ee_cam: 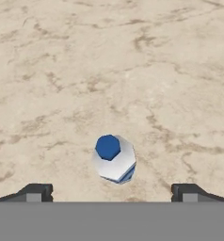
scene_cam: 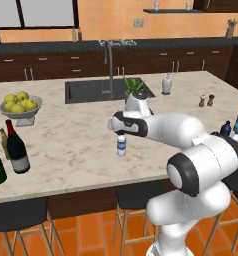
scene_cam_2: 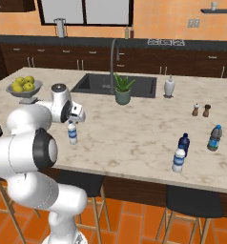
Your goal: Move the plastic bottles in the middle to the plastics group, and the glass bottles in the middle to the glass group.
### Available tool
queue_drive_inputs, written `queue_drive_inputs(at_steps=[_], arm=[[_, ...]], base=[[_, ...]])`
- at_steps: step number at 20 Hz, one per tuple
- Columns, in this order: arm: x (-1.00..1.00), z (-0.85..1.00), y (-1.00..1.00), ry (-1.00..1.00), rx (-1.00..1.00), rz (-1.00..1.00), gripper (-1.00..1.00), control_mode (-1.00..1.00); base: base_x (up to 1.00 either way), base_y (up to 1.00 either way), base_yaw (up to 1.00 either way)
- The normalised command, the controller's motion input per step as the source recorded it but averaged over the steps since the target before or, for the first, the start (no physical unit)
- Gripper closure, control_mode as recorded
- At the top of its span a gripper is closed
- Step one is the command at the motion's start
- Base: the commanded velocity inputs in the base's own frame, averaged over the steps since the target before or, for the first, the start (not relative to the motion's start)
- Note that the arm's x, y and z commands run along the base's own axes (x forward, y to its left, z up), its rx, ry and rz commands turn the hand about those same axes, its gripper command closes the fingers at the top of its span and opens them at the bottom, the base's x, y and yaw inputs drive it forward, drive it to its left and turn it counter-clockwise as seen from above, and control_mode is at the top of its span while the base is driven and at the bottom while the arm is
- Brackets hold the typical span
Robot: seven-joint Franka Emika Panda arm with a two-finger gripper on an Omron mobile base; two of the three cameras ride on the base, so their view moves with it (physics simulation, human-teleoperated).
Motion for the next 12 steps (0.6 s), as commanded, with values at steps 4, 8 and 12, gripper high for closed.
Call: queue_drive_inputs(at_steps=[4, 8, 12], arm=[[0.0, -0.2, 0.32, 0.01, -0.02, 0.04, -1.0, -1.0], [0.0, -0.05, -0.18, 0.0, -0.01, 0.0, -1.0, -1.0], [0.0, 0.0, -0.41, 0.0, 0.0, 0.0, -1.0, -1.0]], base=[[0.0, 0.0, 0.0], [0.0, 0.0, 0.0], [0.0, 0.0, 0.0]])
